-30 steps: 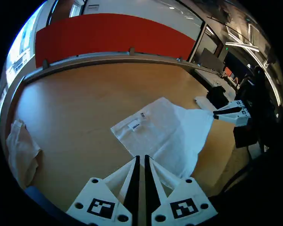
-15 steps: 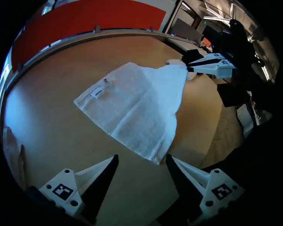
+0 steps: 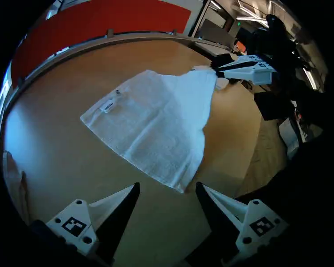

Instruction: Fold towel

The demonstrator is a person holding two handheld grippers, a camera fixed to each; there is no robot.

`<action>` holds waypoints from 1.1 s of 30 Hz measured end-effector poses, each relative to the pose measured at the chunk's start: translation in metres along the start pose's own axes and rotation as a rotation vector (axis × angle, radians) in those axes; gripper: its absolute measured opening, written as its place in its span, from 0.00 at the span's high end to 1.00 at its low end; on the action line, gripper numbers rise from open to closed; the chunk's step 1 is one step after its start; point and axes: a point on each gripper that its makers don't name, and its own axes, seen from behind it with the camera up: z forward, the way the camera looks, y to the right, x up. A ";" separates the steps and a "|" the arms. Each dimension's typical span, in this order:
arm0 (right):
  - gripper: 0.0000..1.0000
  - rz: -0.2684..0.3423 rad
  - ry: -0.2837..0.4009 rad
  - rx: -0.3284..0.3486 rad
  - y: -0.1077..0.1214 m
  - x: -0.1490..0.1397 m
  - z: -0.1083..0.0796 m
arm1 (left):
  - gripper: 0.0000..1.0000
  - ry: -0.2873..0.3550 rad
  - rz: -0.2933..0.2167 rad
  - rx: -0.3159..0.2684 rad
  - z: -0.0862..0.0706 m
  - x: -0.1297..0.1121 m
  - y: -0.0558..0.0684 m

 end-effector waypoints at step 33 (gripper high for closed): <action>0.88 0.004 0.009 -0.001 0.000 -0.006 -0.001 | 0.23 -0.068 0.082 0.014 0.065 -0.037 0.035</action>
